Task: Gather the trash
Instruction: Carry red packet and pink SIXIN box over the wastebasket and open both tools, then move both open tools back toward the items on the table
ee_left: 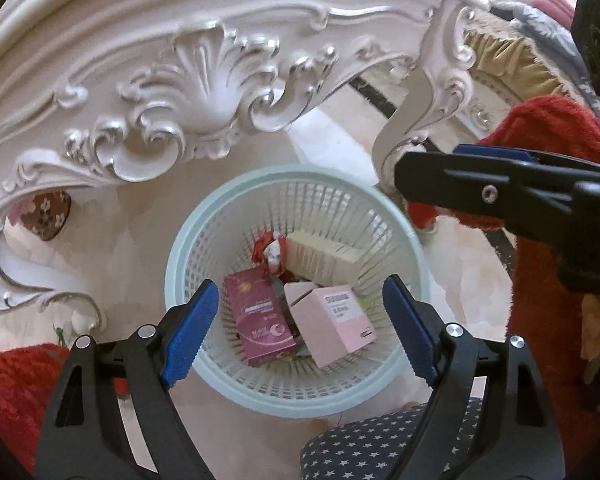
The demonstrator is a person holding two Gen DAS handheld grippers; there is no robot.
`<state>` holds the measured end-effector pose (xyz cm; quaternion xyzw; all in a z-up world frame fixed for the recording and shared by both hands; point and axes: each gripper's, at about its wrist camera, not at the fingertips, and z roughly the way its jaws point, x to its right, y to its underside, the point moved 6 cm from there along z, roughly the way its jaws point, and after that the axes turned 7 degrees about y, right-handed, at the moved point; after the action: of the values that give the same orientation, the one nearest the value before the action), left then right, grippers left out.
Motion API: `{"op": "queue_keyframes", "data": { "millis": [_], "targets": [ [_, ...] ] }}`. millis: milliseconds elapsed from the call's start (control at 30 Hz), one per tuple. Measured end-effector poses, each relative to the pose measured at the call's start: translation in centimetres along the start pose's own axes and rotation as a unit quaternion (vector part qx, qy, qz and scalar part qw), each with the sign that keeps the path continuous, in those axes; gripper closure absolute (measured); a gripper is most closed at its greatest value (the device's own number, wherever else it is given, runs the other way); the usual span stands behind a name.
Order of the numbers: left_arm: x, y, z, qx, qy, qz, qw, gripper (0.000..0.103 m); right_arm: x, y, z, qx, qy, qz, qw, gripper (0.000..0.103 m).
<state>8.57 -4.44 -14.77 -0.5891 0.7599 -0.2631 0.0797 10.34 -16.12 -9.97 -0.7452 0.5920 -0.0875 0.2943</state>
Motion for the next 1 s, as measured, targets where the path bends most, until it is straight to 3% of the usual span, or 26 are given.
{"op": "queue_keyframes", "data": {
  "millis": [133, 267, 300, 400, 467, 500, 600, 667, 733, 867, 933, 1000],
  "targets": [
    [-0.5, -1.3, -3.9, 0.052, 0.020, -0.010, 0.9984, 0.021, 0.1, -1.7, -2.9, 0.047, -0.033, 0.017, 0.998, 0.028],
    [-2.9, -5.2, -10.2, 0.105, 0.025, -0.062, 0.9922, 0.021, 1.2, -6.1, -6.5, 0.107, -0.038, 0.040, 0.993, 0.028],
    [-3.6, -6.2, -11.3, 0.114, 0.023, -0.069, 0.9908, 0.021, 1.6, -8.0, -7.3, 0.120, -0.027, 0.040, 0.992, 0.024],
    [-7.2, -11.7, -15.9, 0.150, -0.008, -0.101, 0.9835, 0.021, 2.7, -14.7, -9.1, 0.173, 0.000, 0.032, 0.984, 0.018],
    [-11.1, -17.2, -17.7, 0.165, -0.042, -0.129, 0.9768, 0.010, 3.4, -18.4, -9.3, 0.200, 0.022, 0.026, 0.979, 0.018],
    [-12.2, -18.9, -17.9, 0.169, -0.050, -0.138, 0.9746, 0.010, 3.9, -21.3, -9.0, 0.212, 0.042, 0.020, 0.976, 0.018],
    [-17.6, -26.7, -16.8, 0.170, -0.074, -0.180, 0.9659, 0.010, 4.5, -27.9, -6.4, 0.211, 0.065, 0.005, 0.975, 0.018],
    [-21.6, -32.0, -14.9, 0.164, -0.110, -0.206, 0.9584, 0.010, 4.7, -32.2, -3.4, 0.191, 0.081, -0.011, 0.978, 0.018],
    [-24.7, -35.9, -12.5, 0.146, -0.123, -0.235, 0.9532, 0.010, 4.9, -34.8, -0.8, 0.175, 0.099, -0.020, 0.979, 0.018],
    [-29.4, -41.4, -7.6, 0.119, -0.077, -0.312, 0.9393, 0.010, 5.6, -39.0, 4.8, 0.137, 0.112, -0.022, 0.984, 0.018],
    [-30.7, -43.0, -5.7, 0.106, -0.055, -0.330, 0.9364, 0.010, 5.6, -40.2, 6.6, 0.127, 0.114, -0.023, 0.985, 0.018],
    [-31.8, -44.3, -3.9, 0.091, -0.056, -0.341, 0.9339, 0.010, 5.8, -41.8, 8.3, 0.121, 0.118, -0.025, 0.985, 0.018]
  ]
}}
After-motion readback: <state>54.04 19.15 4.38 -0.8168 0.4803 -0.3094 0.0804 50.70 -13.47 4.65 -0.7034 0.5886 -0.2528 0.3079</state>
